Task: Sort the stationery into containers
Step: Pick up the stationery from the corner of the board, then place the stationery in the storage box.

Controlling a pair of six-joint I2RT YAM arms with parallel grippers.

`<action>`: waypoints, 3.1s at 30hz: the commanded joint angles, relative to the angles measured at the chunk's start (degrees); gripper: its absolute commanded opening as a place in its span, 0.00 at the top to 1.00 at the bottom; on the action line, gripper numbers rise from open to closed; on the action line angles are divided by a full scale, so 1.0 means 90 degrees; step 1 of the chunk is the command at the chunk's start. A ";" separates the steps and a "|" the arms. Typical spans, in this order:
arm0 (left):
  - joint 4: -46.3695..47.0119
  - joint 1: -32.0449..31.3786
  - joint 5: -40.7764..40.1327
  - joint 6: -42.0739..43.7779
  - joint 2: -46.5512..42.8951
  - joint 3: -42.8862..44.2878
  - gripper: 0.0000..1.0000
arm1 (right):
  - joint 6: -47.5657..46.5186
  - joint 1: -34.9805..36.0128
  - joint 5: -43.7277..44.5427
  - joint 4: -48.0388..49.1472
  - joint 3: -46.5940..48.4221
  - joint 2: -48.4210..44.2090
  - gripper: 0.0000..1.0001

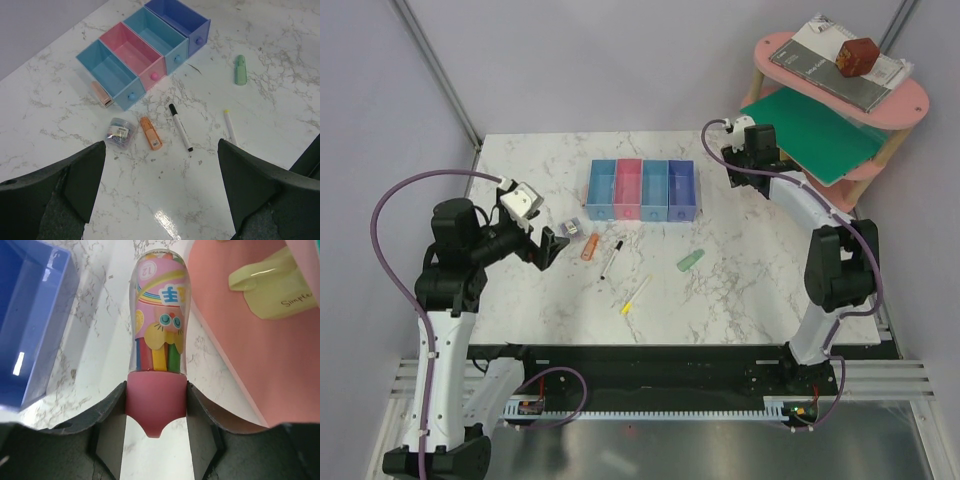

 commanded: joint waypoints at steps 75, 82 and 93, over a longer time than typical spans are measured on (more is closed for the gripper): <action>0.2682 -0.4007 0.0710 0.1192 0.1922 -0.0148 0.17 | -0.3067 0.2251 -0.6206 -0.5844 0.2069 -0.1959 0.83; 0.2692 -0.4115 0.0739 0.1114 0.1932 -0.0167 0.30 | -0.2843 0.2251 -0.6265 -0.5492 0.1981 -0.1988 0.83; 0.2712 -0.4223 0.0671 0.1065 0.1971 -0.0177 0.93 | -0.2598 0.2251 -0.6217 -0.5228 0.2079 -0.2017 0.76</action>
